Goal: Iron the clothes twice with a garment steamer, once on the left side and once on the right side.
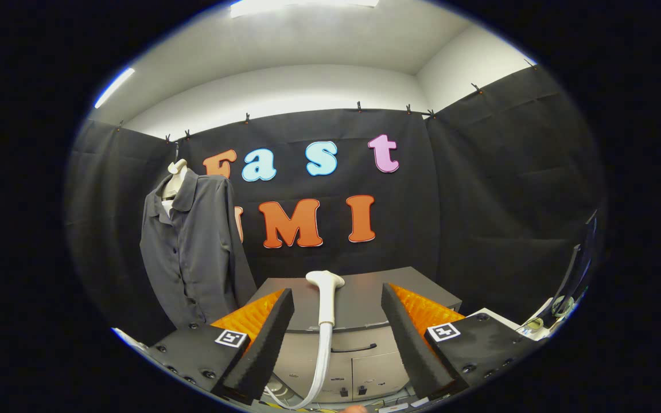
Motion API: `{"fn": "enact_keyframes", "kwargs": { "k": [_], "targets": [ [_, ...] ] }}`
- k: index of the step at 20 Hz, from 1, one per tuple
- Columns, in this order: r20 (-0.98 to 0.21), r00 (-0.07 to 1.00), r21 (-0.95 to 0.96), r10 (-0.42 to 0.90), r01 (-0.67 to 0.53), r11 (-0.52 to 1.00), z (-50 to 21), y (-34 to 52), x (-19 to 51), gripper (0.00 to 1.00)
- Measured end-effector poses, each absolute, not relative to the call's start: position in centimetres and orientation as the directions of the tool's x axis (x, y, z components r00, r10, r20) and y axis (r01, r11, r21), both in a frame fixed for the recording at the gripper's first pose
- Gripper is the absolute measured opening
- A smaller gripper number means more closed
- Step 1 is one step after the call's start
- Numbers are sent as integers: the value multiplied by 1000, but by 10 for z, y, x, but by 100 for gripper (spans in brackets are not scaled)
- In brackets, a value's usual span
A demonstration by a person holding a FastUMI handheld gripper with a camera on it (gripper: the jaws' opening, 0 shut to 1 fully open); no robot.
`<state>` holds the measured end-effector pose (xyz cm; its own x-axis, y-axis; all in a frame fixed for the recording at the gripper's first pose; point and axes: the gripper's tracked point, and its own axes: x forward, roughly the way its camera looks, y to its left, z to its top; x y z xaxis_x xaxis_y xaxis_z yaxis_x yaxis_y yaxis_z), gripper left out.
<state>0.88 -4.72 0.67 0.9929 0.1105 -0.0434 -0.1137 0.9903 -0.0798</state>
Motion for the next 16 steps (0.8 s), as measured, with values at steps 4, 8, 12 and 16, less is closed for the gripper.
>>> {"fn": "enact_keyframes", "kwargs": {
  "k": [4,8,12,16],
  "targets": [
    [-25,997,-69,71,-72,995,13,-61,9,98],
    [-32,998,-69,51,-53,996,16,-60,17,98],
    [-33,998,-74,52,-54,996,23,-53,24,98],
    [-47,997,-73,67,-70,995,22,-43,37,98]
  ]
}}
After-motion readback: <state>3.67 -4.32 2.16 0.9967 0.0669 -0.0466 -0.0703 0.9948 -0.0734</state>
